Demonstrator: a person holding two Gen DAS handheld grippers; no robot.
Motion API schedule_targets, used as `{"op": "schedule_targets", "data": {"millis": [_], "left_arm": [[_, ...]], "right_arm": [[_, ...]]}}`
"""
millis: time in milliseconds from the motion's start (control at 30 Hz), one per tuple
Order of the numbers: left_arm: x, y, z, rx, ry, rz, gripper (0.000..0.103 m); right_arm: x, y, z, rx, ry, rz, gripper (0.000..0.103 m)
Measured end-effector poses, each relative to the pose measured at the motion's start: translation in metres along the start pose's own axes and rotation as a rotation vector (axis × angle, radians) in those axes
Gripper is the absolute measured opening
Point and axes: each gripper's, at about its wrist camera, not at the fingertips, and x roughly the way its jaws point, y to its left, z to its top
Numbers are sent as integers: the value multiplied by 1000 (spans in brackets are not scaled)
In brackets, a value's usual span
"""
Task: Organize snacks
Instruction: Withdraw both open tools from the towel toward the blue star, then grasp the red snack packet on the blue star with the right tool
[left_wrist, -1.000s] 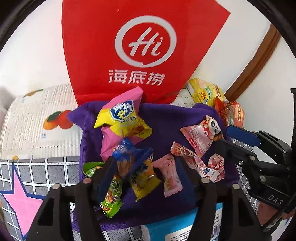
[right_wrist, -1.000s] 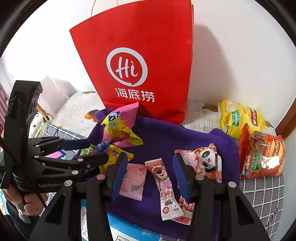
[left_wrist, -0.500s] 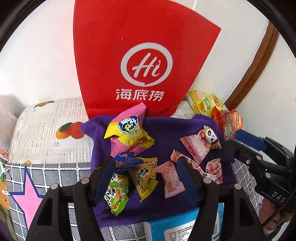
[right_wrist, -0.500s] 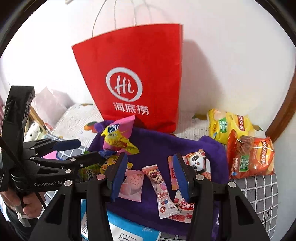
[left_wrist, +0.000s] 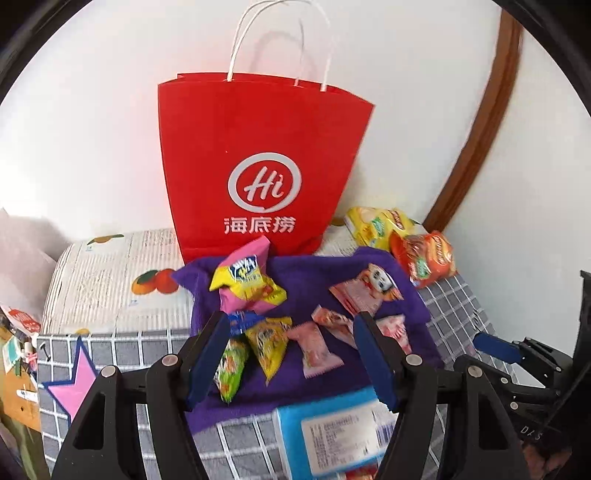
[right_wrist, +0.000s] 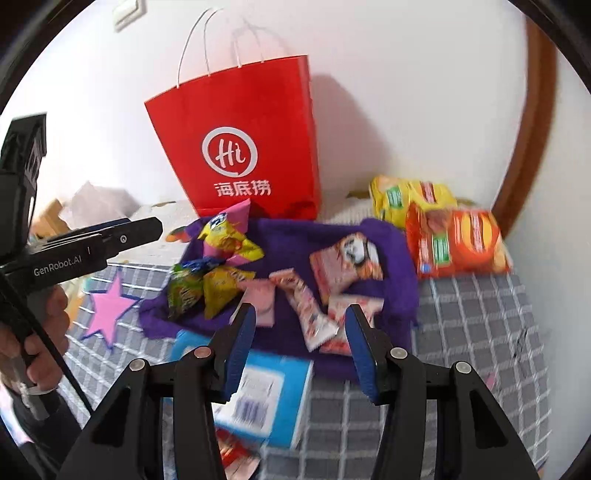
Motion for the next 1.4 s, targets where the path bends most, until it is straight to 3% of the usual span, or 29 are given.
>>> {"op": "schedule_targets", "data": {"millis": [267,767,1000,1400], "left_arm": [[-50,21,-48,-30,-8,30,67],[-53,49,-155,-107,106,54,67],[-49,57,-172,-124,130,44,67],[-47,70,-189,-142,146,35,67]], "right_arm": [[-30,12,-49,51,-10,22,51],[-10,47,-127,66,91,0,56],[19,65,-144,68,169,53,59],[56,92,-148,59,233,-3,59]]}}
